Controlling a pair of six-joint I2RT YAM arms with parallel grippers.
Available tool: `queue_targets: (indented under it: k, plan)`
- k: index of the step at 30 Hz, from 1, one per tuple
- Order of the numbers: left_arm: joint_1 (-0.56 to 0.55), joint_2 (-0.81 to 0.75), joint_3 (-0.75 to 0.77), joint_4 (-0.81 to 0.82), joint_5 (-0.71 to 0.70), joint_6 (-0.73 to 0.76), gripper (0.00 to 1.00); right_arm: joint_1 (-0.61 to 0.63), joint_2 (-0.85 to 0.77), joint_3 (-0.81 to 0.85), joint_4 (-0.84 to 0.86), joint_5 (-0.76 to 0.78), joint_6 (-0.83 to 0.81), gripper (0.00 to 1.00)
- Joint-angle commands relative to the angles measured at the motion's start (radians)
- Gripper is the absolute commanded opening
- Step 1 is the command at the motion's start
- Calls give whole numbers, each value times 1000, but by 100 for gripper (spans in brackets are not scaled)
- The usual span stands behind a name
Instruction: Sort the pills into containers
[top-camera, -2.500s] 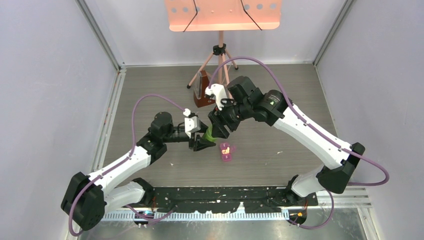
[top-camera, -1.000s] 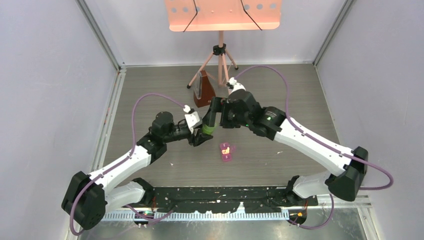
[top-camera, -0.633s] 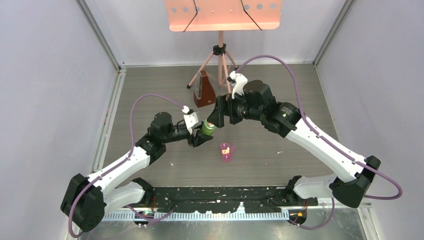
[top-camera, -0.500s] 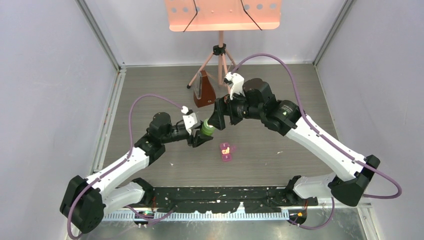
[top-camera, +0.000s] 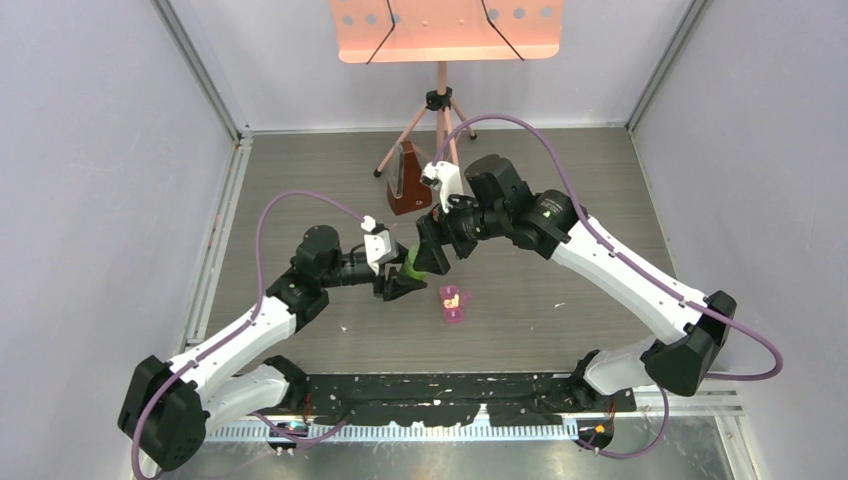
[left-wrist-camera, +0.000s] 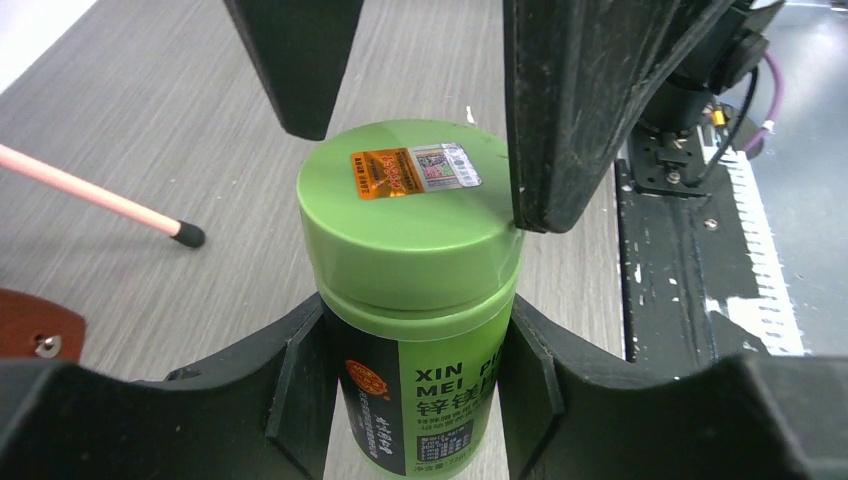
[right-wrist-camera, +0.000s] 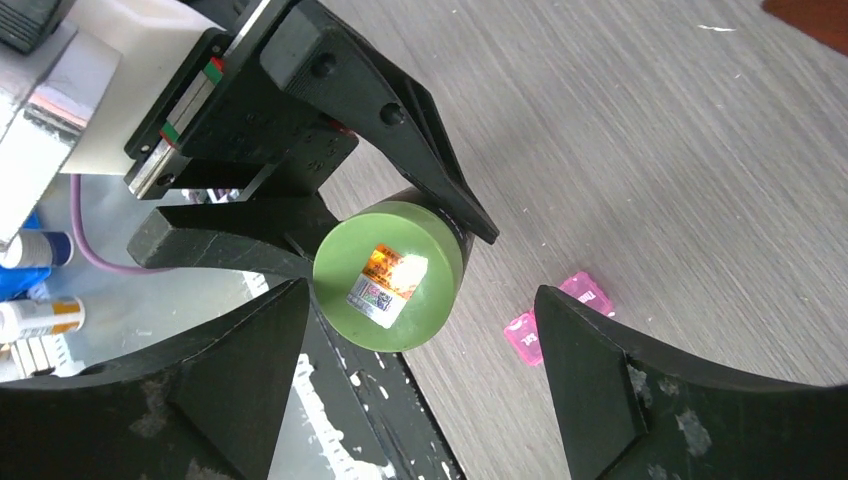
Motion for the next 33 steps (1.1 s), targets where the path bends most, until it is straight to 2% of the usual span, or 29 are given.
queue_targets:
  k: [1,8,12,16,18,20,21,22,26,28,32,33]
  plan:
    - [0,-19,47,-36,105,36,0,1,8,58,-30,-61,-88,90]
    - [2,-9,108,-178,134,123,0,8,11,86,-110,-150,-221,87]
    - [2,2,133,-219,141,145,0,18,38,115,-159,-149,-276,86]
    - [2,15,149,-248,147,156,0,47,59,129,-163,-81,-272,80]
    - [2,17,154,-253,149,160,0,49,65,130,-146,-44,-246,74]
    - [2,19,156,-259,149,163,0,51,67,131,-123,-28,-213,58]
    - [2,19,157,-262,148,163,0,52,66,130,-106,-25,-192,53]
    - [3,19,159,-265,146,165,0,54,63,124,-98,-19,-182,42]
    - [3,16,159,-265,111,167,0,59,50,105,-56,24,-87,16]
    - [4,15,159,-261,67,165,0,64,46,91,-31,60,-17,8]
    - [4,18,150,-234,-42,155,0,85,38,58,-25,248,181,6]
    - [4,19,146,-225,-70,153,0,87,36,51,-29,329,282,6]
